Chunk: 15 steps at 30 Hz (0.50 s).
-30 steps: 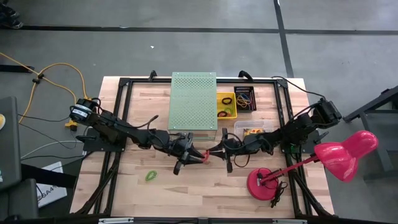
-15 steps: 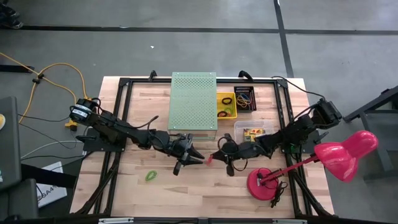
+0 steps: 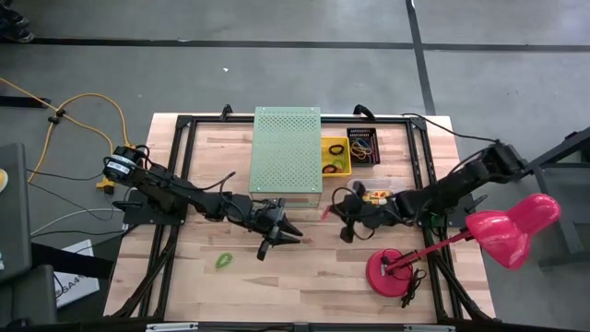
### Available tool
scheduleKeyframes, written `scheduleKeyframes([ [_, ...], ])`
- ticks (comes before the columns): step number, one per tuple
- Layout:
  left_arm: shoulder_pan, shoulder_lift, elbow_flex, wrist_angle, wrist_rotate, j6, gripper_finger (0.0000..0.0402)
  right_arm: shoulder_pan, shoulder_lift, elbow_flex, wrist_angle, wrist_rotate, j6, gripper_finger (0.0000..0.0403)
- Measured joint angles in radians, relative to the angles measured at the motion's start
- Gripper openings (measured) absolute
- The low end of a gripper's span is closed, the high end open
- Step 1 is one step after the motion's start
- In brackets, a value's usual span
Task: Pick & Place Office Desk Supplies
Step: Put the orange spring keychain into the yellow bin
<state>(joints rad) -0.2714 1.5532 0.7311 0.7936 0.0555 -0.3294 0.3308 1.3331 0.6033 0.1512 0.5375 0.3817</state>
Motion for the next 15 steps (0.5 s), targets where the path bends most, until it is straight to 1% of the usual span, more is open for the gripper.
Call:
scheduleKeyframes([
  [3,0.000,0.000,0.000,-0.001,0.000,0.000,0.0095,-0.031,-0.044,0.000,-0.078,0.047,-0.010,0.0013],
  [7,0.000,0.000,0.000,-0.001,0.000,0.000,0.0095,-0.098,-0.054,0.000,-0.096,0.103,-0.093,0.0013],
  [11,0.000,0.000,0.000,-0.001,0.000,0.000,0.0095,-0.207,-0.056,0.000,-0.092,0.113,-0.194,0.0013],
  [15,0.000,0.000,0.000,-0.001,-0.005,0.000,0.0095,-0.336,-0.052,0.000,-0.097,0.113,-0.236,0.0013],
])
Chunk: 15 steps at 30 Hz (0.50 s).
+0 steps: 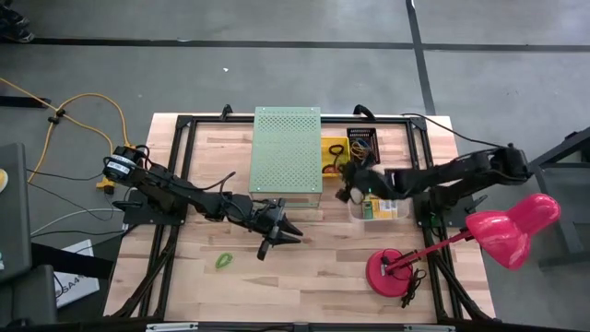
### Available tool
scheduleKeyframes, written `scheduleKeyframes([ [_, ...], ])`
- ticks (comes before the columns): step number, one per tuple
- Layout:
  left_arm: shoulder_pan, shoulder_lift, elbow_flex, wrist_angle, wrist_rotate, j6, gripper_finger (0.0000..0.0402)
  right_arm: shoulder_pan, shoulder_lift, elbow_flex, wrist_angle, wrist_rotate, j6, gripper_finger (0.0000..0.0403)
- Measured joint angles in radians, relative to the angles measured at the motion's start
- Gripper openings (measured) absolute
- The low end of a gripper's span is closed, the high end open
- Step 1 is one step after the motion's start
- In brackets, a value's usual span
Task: Pick & Place Office Desk Supplies
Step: Put the orange spring keychain into the yellow bin
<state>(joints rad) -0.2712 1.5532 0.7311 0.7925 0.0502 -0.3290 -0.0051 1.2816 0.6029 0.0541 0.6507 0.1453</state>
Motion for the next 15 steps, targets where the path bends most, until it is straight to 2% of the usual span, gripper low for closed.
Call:
scheduleKeyframes([
  [3,0.000,0.000,0.000,0.000,0.000,0.000,0.0095,-0.099,-0.001,0.000,0.004,-0.027,-0.027,0.0013],
  [8,0.001,0.000,0.000,0.000,0.000,0.000,0.0095,-0.248,-0.001,0.000,0.031,-0.174,-0.041,0.0013],
  [15,0.012,0.000,0.000,0.000,0.001,0.000,0.0095,-0.368,0.000,0.000,0.056,-0.318,-0.037,0.0013],
])
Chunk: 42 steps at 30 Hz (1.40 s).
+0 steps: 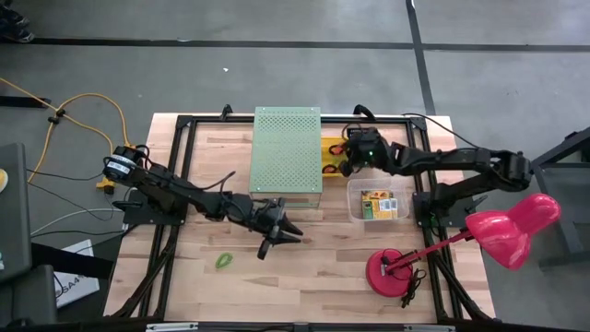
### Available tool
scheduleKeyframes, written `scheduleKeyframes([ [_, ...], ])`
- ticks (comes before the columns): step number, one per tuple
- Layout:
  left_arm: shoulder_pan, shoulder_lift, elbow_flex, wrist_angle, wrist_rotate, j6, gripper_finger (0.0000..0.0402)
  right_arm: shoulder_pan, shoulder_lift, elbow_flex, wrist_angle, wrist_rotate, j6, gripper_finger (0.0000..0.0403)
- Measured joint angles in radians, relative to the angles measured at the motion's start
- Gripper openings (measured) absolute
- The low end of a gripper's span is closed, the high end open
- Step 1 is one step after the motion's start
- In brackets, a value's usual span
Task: Pick & Place Office Desk Supplies
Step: Put the orange spring keychain into the yellow bin
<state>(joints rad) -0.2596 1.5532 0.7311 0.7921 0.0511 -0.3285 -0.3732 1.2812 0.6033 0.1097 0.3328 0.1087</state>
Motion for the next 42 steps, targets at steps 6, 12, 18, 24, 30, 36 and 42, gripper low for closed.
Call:
scheduleKeyframes([
  [6,0.028,0.000,0.000,-0.008,0.000,0.000,0.0095,-0.032,0.002,0.000,-0.040,-0.128,0.025,0.0013],
  [12,0.037,0.000,0.000,-0.018,0.000,0.000,0.0095,-0.033,0.002,0.000,-0.147,-0.146,0.055,0.0013],
  [18,0.037,0.000,0.000,-0.017,0.000,0.000,0.0095,-0.033,0.002,0.000,-0.173,-0.202,0.056,0.0013],
  [24,0.037,0.000,0.000,-0.017,0.000,0.000,0.0095,-0.033,0.002,0.000,-0.173,-0.206,0.056,0.0013],
  [30,0.037,0.000,0.000,-0.017,0.000,0.000,0.0095,-0.033,0.002,0.000,-0.174,-0.205,0.051,0.0013],
  [36,0.037,0.000,0.000,-0.017,0.000,0.000,0.0095,-0.033,0.002,0.000,-0.173,-0.212,0.034,0.0023],
  [42,0.037,0.000,0.000,-0.016,0.000,0.000,0.0095,-0.033,0.002,0.000,-0.173,-0.203,0.043,0.0074],
])
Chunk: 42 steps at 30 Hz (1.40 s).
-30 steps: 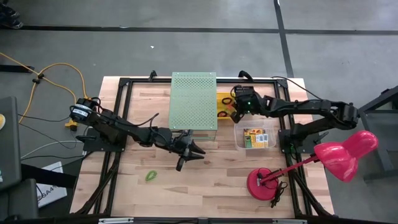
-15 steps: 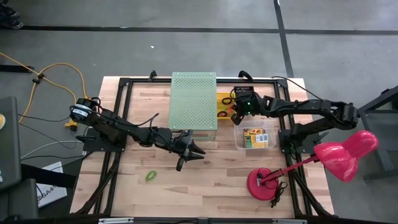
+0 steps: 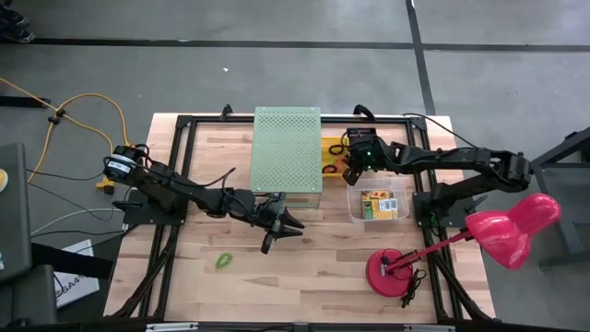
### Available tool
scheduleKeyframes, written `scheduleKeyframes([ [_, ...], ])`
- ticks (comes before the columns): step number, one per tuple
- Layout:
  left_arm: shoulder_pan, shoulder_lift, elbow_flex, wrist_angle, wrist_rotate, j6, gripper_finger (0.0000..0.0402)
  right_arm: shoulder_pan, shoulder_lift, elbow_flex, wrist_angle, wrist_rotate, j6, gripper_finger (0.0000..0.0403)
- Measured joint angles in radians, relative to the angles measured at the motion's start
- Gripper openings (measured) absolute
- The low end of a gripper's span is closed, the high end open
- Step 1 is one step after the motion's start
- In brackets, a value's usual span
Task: Pick & Place Office Desk Supplies
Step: Put the orange spring keychain into the yellow bin, then put the green spring keychain into the yellow bin
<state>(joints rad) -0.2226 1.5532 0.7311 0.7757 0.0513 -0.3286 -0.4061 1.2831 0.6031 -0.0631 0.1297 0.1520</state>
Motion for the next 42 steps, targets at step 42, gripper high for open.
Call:
scheduleKeyframes([
  [42,-0.002,0.000,0.000,-0.001,0.000,-0.005,0.0095,0.482,0.000,0.000,0.062,-0.129,0.088,0.0100],
])
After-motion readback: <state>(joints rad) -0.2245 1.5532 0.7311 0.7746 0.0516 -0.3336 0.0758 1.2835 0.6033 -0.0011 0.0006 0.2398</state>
